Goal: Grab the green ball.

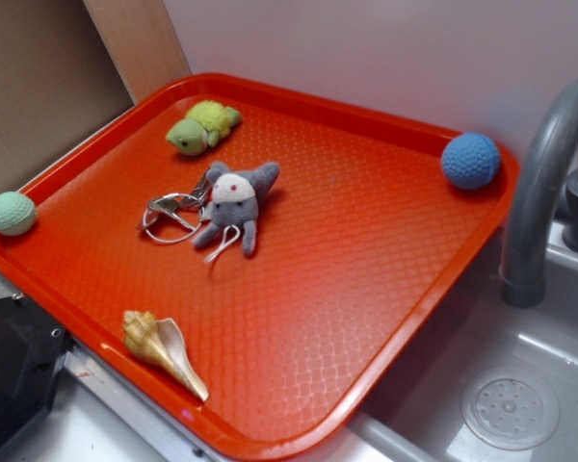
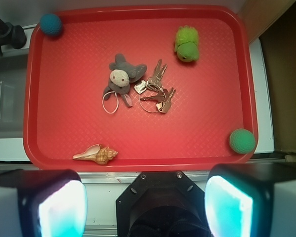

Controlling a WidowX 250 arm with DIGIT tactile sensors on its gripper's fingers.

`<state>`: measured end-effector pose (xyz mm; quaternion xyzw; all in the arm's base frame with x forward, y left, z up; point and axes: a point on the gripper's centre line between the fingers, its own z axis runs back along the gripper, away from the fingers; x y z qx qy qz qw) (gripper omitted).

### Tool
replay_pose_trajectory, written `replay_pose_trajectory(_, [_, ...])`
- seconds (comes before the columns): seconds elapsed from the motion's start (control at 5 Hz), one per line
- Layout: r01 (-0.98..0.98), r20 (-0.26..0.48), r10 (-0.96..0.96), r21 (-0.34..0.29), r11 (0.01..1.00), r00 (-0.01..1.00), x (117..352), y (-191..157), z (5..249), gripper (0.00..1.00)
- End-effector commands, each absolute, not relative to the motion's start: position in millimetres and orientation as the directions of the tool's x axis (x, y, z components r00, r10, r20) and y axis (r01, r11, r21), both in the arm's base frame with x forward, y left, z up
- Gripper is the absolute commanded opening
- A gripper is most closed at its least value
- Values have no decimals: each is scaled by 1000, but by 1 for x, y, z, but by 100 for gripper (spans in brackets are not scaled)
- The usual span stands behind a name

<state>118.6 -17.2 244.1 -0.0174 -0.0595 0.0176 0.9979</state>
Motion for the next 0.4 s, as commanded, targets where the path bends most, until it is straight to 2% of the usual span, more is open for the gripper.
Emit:
replay_pose_trajectory(0.0, [-33,118,37,-37,999,992,119,-17,244,100])
replay_pose_trajectory(0.2, [104,128,-108,38,994,986,127,9,200,100])
